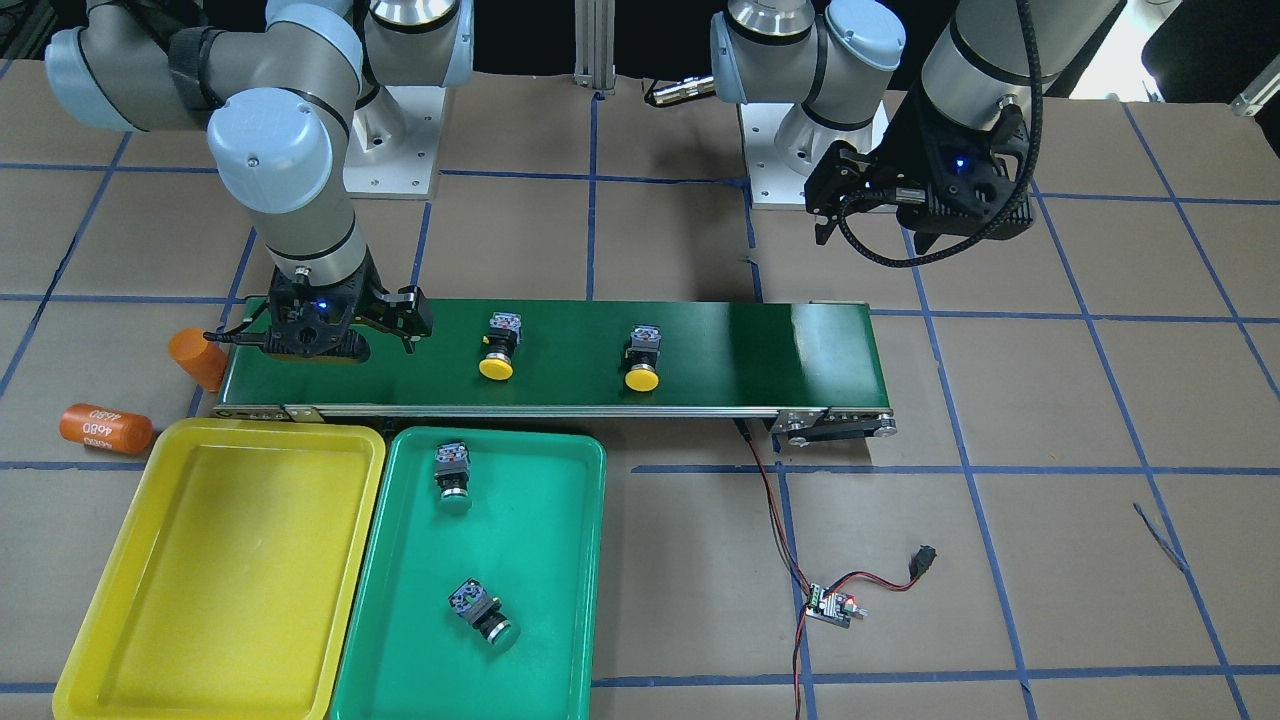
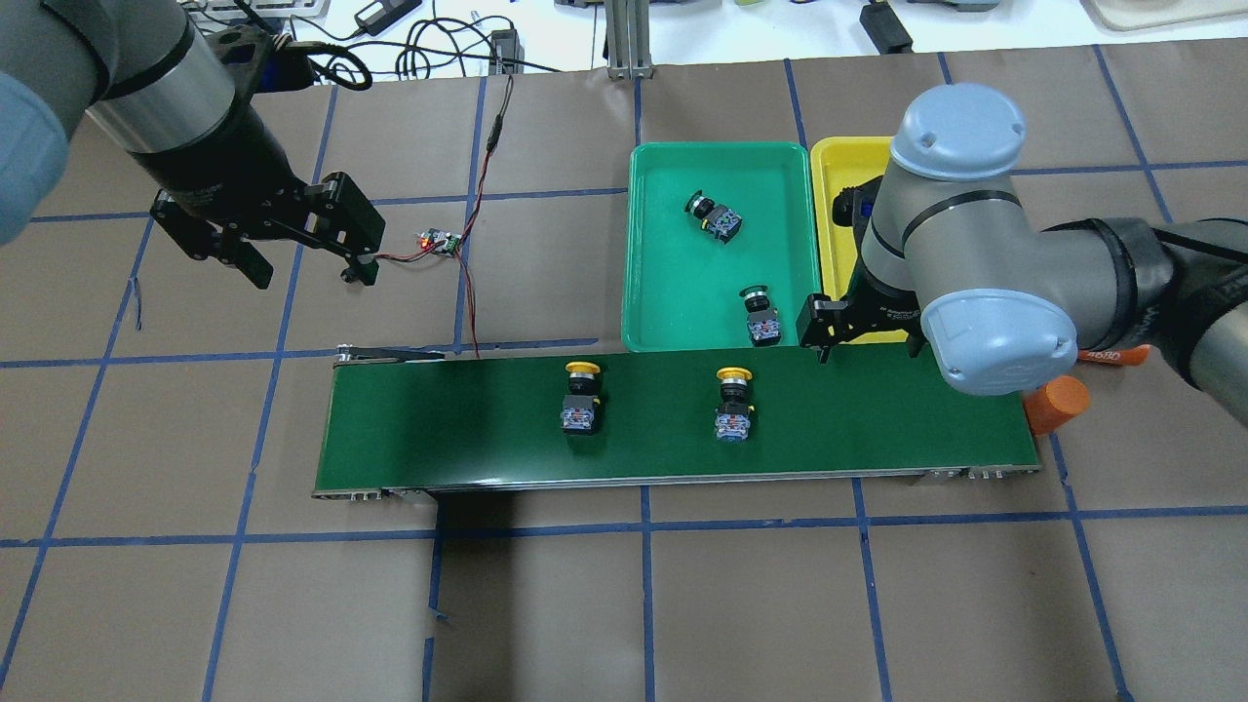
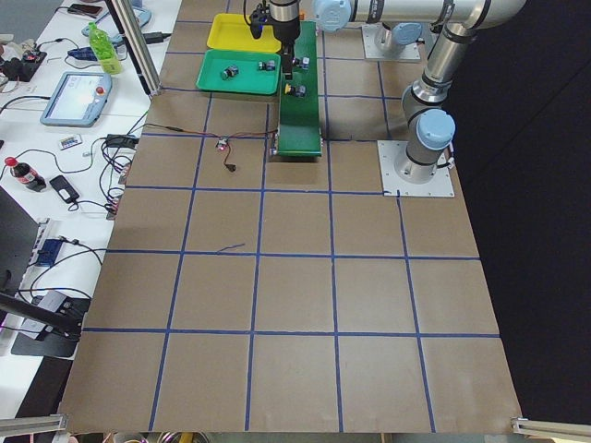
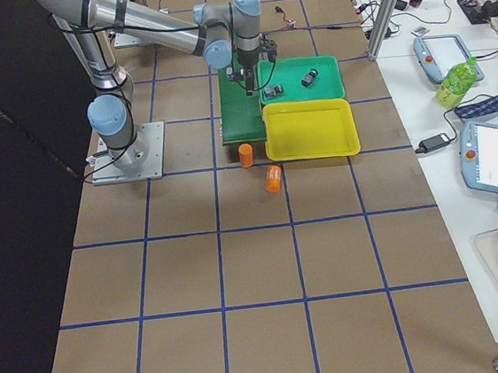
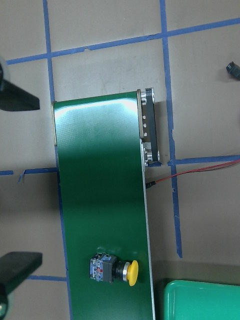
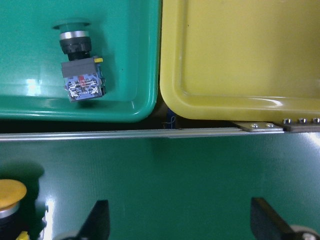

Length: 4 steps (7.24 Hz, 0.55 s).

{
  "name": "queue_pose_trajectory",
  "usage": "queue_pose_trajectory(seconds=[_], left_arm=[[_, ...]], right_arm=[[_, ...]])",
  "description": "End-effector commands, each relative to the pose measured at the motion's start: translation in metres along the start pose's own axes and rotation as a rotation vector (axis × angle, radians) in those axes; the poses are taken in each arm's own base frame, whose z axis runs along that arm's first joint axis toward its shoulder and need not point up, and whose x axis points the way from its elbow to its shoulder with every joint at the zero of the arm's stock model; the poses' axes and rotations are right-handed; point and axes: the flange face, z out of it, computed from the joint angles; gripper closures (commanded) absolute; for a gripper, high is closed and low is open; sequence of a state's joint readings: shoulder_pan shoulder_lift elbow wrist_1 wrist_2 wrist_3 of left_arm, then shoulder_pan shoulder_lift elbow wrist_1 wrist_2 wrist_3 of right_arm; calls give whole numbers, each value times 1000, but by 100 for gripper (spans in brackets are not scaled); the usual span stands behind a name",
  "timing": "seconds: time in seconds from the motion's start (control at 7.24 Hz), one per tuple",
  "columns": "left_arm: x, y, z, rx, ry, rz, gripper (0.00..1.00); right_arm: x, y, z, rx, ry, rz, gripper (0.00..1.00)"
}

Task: Sort buttons by color to trays
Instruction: 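Lower the right gripper onto the belt and grasp a yellow button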

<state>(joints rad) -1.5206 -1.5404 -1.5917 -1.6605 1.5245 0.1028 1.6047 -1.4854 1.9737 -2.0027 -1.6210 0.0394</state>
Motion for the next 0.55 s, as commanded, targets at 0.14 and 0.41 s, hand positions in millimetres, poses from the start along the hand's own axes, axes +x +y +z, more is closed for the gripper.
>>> queue_pose_trajectory(seconds=[0.14, 0.41], left_arm=[[1, 0, -1, 4, 4, 1, 0], [1, 0, 0, 2, 4, 1, 0]], right_arm=[[-3, -3, 4, 1, -9, -4, 0], [-3, -6, 8, 10, -7, -2, 0]])
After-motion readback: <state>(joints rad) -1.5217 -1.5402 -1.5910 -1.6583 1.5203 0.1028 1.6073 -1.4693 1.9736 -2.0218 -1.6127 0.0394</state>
